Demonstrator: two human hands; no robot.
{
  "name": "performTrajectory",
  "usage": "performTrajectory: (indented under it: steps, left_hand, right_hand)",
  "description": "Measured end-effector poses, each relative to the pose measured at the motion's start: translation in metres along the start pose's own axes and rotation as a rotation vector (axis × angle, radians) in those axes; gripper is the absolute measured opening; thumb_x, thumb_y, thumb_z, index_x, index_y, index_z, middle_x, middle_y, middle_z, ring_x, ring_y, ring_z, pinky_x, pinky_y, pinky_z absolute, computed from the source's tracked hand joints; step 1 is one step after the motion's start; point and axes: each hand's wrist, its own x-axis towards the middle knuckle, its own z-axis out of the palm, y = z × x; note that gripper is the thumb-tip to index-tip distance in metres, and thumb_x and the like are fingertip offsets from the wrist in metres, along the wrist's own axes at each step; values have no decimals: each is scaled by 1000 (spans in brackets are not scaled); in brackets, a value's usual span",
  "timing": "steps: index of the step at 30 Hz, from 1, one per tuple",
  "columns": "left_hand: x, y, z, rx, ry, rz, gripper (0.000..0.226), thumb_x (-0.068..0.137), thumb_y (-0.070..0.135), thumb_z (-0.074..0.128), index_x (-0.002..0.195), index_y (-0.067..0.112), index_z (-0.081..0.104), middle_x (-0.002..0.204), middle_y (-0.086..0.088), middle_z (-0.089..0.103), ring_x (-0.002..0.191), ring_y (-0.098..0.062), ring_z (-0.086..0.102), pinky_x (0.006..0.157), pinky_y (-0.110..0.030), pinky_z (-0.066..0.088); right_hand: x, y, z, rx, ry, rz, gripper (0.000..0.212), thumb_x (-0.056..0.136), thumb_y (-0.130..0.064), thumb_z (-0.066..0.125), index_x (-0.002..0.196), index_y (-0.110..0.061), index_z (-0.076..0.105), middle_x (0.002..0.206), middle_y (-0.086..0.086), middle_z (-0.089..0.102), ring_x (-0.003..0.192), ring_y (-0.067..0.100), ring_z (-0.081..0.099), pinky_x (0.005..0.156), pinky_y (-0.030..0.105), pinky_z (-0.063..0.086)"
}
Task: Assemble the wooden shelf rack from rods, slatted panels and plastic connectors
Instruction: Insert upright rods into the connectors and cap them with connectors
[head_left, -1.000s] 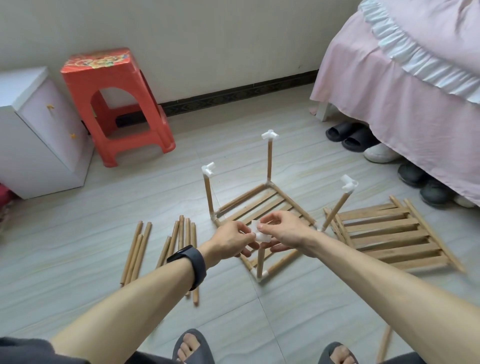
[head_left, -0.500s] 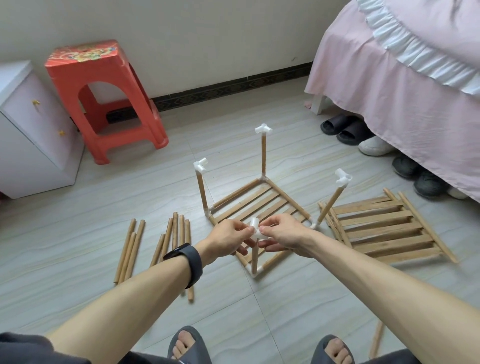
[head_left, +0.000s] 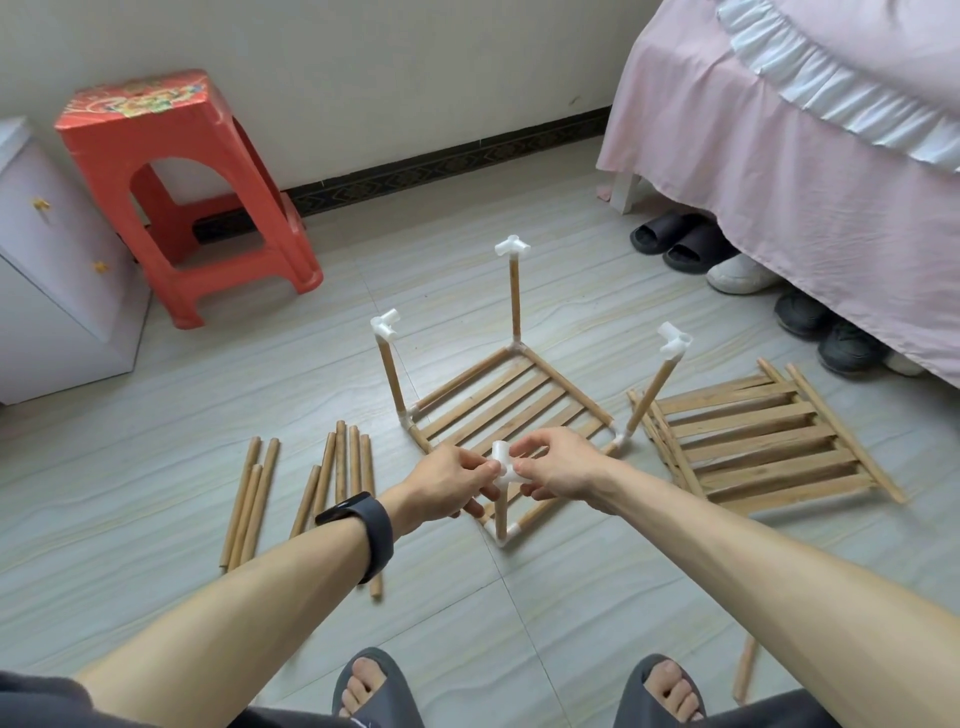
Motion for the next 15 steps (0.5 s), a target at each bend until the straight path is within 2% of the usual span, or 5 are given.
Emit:
performTrajectory:
  steps: [3, 5, 7, 9, 15]
  left_hand:
    - [2, 1, 2, 8, 0, -18, 32, 102, 43, 55, 110, 16, 71, 93, 6, 77, 75, -9, 74, 59, -19, 50]
    - [3, 1, 3, 23, 4, -27, 34, 101, 44, 55, 115, 14, 66, 94, 5, 77, 76, -11, 74, 59, -20, 50]
    - [3, -1, 3, -6, 23, -23, 37, 100, 43, 59, 125, 18, 53, 94, 3, 77, 72, -10, 73, 57, -21, 50]
    - [4, -3, 2, -39, 27, -4, 46, 97, 42, 64, 134, 26, 42, 94, 1, 77, 70, -10, 73, 57, -22, 50]
    - [7, -9, 0, -82, 23, -7, 51, 89, 45, 73, 126, 23, 46, 96, -2, 76, 68, -11, 72, 51, -18, 48]
  right_hand:
    - [1, 2, 1, -88, 38, -28, 20, 102, -18, 57, 110, -30, 71, 110, 6, 72, 98, 23, 70, 92, 41, 59]
    - [2, 2, 3, -110, 42, -33, 25, 102, -19, 54, 119, -28, 71, 119, 6, 71, 95, 16, 63, 99, 38, 55]
    - [2, 1, 3, -119, 44, -36, 25, 103, -21, 55, 119, -29, 72, 123, 7, 70, 97, 14, 60, 102, 37, 53]
    - [3, -1, 3, -109, 59, -41, 23, 102, -21, 57, 117, -30, 72, 123, 5, 70, 106, 17, 65, 103, 37, 52]
    - [8, 3, 8, -39, 207, -51, 17, 93, -28, 72, 110, -28, 68, 113, -2, 71, 105, 17, 69, 99, 38, 55]
